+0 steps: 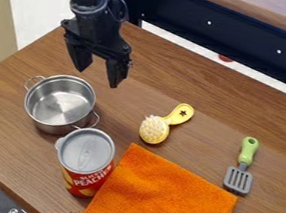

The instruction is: Moved the silver pot to the upper middle of the table

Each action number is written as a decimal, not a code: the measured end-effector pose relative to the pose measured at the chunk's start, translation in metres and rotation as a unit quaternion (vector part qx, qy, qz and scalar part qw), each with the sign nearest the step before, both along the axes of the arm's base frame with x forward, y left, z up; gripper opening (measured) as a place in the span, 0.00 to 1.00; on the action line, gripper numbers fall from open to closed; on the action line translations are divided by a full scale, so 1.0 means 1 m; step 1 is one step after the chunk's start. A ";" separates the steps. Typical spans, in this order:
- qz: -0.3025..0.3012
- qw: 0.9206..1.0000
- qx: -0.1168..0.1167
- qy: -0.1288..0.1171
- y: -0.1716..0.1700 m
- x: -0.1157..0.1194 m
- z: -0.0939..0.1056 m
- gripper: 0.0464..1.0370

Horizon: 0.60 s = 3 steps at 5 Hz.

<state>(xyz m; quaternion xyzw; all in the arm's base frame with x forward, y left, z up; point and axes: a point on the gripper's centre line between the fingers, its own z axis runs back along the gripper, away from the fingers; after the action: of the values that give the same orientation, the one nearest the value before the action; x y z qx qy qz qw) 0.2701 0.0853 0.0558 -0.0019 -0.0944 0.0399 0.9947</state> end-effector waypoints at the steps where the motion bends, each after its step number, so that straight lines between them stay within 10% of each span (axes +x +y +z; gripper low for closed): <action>1: -0.001 1.000 -0.005 0.011 -0.001 -0.003 -0.006 0.96; 3: -0.029 0.999 0.016 0.003 0.047 -0.008 0.005 0.96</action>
<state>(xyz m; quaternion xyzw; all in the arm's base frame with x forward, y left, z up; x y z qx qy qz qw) 0.2626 0.1324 0.0606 0.0111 -0.0916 0.0098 0.9957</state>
